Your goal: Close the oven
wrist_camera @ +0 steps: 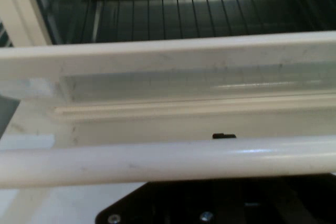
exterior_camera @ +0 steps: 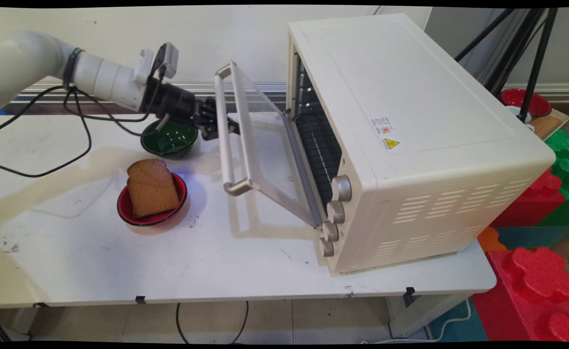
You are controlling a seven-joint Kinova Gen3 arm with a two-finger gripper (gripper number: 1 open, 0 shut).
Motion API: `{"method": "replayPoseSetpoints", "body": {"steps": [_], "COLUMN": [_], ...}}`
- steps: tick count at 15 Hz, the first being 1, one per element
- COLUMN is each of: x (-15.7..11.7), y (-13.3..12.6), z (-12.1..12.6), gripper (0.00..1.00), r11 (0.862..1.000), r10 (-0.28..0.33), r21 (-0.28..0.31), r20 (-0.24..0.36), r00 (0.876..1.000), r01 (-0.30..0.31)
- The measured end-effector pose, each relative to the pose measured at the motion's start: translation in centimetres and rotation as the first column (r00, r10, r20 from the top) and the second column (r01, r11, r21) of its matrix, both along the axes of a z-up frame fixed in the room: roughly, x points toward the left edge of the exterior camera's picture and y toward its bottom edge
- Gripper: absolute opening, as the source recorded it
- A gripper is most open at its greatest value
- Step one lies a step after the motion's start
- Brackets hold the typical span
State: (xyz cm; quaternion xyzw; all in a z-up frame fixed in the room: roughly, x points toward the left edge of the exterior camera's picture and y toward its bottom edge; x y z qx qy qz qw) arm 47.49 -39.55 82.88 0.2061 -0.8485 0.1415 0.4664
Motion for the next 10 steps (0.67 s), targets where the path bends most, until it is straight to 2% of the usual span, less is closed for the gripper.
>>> {"method": "replayPoseSetpoints", "body": {"steps": [5,10], "x": [-3.0,-4.7], "y": [-1.9,-3.0], "z": [0.6,1.1], "gripper": [0.0,0.0], "r11": [1.0,0.999], "r10": [-0.007,-0.017], "r21": [-0.013,-0.028], "r20": [-0.036,-0.047], "r00": [0.999,0.999], "r01": [0.006,0.015]}}
